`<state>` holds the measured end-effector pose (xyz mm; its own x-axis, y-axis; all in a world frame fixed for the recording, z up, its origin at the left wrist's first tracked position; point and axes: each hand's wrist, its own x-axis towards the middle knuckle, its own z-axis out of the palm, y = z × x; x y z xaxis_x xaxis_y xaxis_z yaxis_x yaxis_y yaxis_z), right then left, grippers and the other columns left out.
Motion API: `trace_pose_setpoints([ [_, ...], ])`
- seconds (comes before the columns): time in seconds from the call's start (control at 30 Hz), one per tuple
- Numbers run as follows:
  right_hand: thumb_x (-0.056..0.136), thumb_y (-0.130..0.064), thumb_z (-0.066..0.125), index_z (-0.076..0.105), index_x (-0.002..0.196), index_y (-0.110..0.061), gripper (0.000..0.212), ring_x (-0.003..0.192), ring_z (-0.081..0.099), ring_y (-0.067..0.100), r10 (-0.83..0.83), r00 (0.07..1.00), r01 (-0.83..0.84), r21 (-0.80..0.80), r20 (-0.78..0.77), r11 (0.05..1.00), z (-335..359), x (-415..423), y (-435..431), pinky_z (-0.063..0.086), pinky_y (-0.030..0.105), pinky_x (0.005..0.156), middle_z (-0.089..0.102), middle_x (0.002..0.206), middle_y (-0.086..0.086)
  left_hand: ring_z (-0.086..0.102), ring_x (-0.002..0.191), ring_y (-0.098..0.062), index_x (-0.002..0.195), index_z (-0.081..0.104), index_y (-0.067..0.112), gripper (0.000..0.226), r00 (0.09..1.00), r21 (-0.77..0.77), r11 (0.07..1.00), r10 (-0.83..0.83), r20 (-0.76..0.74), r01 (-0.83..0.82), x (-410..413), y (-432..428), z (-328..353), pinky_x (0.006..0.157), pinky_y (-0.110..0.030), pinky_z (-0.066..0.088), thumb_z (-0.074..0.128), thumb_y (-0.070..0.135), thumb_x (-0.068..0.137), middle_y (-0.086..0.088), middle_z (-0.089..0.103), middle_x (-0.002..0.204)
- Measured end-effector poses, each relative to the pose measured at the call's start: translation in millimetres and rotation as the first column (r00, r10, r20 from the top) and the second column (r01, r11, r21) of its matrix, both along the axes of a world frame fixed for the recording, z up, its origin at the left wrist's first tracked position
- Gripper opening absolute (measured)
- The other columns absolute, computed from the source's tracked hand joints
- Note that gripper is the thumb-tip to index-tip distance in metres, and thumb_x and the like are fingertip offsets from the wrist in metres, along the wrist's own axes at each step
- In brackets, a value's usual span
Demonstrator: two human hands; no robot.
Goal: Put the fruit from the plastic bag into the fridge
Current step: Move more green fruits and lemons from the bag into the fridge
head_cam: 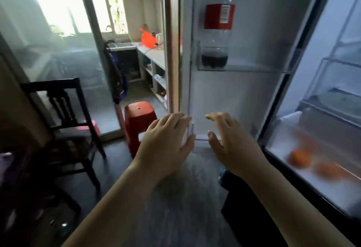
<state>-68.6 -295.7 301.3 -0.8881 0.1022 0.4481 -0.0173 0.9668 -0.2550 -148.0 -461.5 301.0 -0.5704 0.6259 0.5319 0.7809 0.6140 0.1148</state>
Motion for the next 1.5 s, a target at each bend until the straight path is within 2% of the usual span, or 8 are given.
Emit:
trace_pose_setpoints([
  [0.17, 0.09, -0.037, 0.041, 0.042, 0.129, -0.021, 0.042, 0.115, 0.051, 0.015, 0.258, 0.966, -0.257, -0.037, 0.003, 0.966, -8, -124, -129, 0.048, 0.03, 0.089, 0.048, 0.132, 0.0, 0.06, 0.108, -0.021, 0.118, 0.061, 0.017, 0.045, 0.955, 0.023, 0.955, 0.296, 0.015, -0.297, -70, -144, -13, 0.089, -0.038, 0.048, 0.041, 0.044, 0.087, -0.001, 0.062, 0.119],
  [0.3, 0.092, -0.028, 0.049, 0.044, 0.133, -0.02, 0.043, 0.124, 0.046, 0.017, 0.497, 0.868, -0.497, -0.022, -0.006, 0.867, -26, -197, -245, 0.036, 0.022, 0.093, 0.048, 0.136, 0.001, 0.059, 0.11, -0.025, 0.118, 0.061, 0.015, 0.05, 0.859, 0.003, 0.86, 0.51, 0.036, -0.51, -106, -262, -23, 0.09, -0.039, 0.046, 0.038, 0.044, 0.084, -0.004, 0.062, 0.12],
  [0.43, 0.089, -0.022, 0.054, 0.05, 0.128, -0.013, 0.04, 0.118, 0.051, 0.023, 0.656, 0.755, -0.655, -0.051, 0.006, 0.754, -46, -242, -335, 0.044, 0.031, 0.091, 0.053, 0.128, 0.005, 0.056, 0.114, -0.024, 0.122, 0.058, 0.017, 0.053, 0.732, -0.037, 0.736, 0.676, 0.091, -0.676, -119, -349, -39, 0.092, -0.04, 0.045, 0.035, 0.047, 0.085, -0.002, 0.06, 0.124],
  [0.57, 0.088, -0.022, 0.053, 0.05, 0.129, -0.012, 0.041, 0.119, 0.051, 0.025, 0.745, 0.667, -0.74, -0.09, 0.032, 0.667, -61, -278, -390, 0.045, 0.03, 0.093, 0.054, 0.129, 0.007, 0.053, 0.117, -0.02, 0.124, 0.056, 0.017, 0.053, 0.645, -0.085, 0.656, 0.754, 0.124, -0.75, -130, -401, -60, 0.092, -0.039, 0.044, 0.033, 0.047, 0.087, 0.0, 0.058, 0.125],
  [0.67, 0.09, -0.024, 0.051, 0.05, 0.129, -0.012, 0.041, 0.118, 0.051, 0.024, 0.787, 0.615, -0.781, -0.105, 0.044, 0.616, -72, -302, -415, 0.048, 0.037, 0.092, 0.053, 0.129, 0.005, 0.052, 0.116, -0.018, 0.124, 0.054, 0.018, 0.052, 0.585, -0.106, 0.604, 0.794, 0.164, -0.79, -139, -424, -75, 0.093, -0.038, 0.044, 0.032, 0.047, 0.088, 0.002, 0.057, 0.124],
  [0.9, 0.091, -0.026, 0.052, 0.048, 0.132, -0.013, 0.043, 0.12, 0.049, 0.023, 0.848, 0.511, -0.841, -0.121, 0.145, 0.527, -109, -375, -444, 0.046, 0.033, 0.091, 0.051, 0.131, 0.003, 0.045, 0.124, -0.013, 0.132, 0.047, 0.02, 0.06, 0.428, -0.179, 0.48, 0.865, 0.262, -0.859, -180, -444, -111, 0.1, -0.034, 0.037, 0.022, 0.051, 0.088, 0.005, 0.052, 0.132],
  [1.27, 0.091, -0.026, 0.052, 0.048, 0.132, -0.012, 0.043, 0.118, 0.051, 0.024, 0.925, 0.339, -0.927, -0.104, 0.173, 0.36, -117, -521, -456, 0.045, 0.033, 0.094, 0.053, 0.129, 0.004, 0.05, 0.121, -0.016, 0.131, 0.051, 0.016, 0.06, 0.134, -0.18, 0.199, 0.938, 0.319, -0.963, -265, -453, -136, 0.096, -0.034, 0.043, 0.025, 0.05, 0.089, 0.002, 0.055, 0.131],
  [1.5, 0.092, -0.029, 0.049, 0.046, 0.133, -0.015, 0.043, 0.118, 0.049, 0.022, 0.944, 0.187, -0.966, -0.126, 0.271, 0.227, -152, -541, -494, 0.044, 0.031, 0.092, 0.05, 0.131, 0.001, 0.052, 0.12, -0.018, 0.13, 0.052, 0.015, 0.06, -0.029, -0.233, 0.058, 0.934, 0.357, -0.971, -268, -460, -159, 0.093, -0.033, 0.044, 0.024, 0.049, 0.089, 0.001, 0.056, 0.129],
])
